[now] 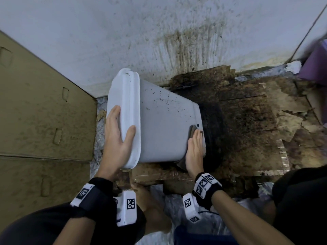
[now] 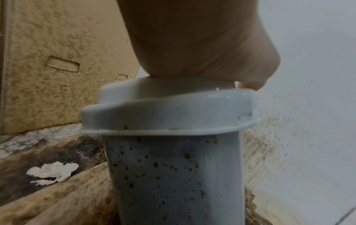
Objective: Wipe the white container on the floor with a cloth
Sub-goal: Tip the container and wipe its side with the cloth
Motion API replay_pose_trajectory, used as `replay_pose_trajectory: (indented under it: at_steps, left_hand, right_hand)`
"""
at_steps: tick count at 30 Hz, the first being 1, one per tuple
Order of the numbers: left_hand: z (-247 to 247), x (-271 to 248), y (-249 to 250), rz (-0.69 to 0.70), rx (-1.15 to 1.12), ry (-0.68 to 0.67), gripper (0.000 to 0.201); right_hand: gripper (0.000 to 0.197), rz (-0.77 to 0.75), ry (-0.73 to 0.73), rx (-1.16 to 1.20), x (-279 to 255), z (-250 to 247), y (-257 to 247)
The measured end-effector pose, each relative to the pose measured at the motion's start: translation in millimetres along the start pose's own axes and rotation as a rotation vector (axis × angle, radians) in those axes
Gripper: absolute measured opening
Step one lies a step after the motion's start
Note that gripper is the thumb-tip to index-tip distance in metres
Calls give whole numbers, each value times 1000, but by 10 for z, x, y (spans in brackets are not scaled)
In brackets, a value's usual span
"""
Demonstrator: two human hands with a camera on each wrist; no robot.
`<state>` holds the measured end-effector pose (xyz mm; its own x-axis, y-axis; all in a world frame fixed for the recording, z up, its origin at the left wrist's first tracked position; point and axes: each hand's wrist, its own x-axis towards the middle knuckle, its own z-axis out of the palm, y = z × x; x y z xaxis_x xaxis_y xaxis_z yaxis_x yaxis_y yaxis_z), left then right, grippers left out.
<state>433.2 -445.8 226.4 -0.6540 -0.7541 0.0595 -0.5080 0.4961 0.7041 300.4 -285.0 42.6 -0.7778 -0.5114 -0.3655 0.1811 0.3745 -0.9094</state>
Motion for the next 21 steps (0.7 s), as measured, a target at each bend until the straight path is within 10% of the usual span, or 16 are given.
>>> replay_pose_trajectory:
  at_steps: [12, 21]
  left_hand:
    - [-10, -12, -76, 3, -28, -2, 78]
    - [20, -6, -2, 14, -20, -1, 77]
  right_hand:
    - [53, -491, -186, -136, -369, 118, -430]
    - [52, -60, -95, -44, -31, -234, 137]
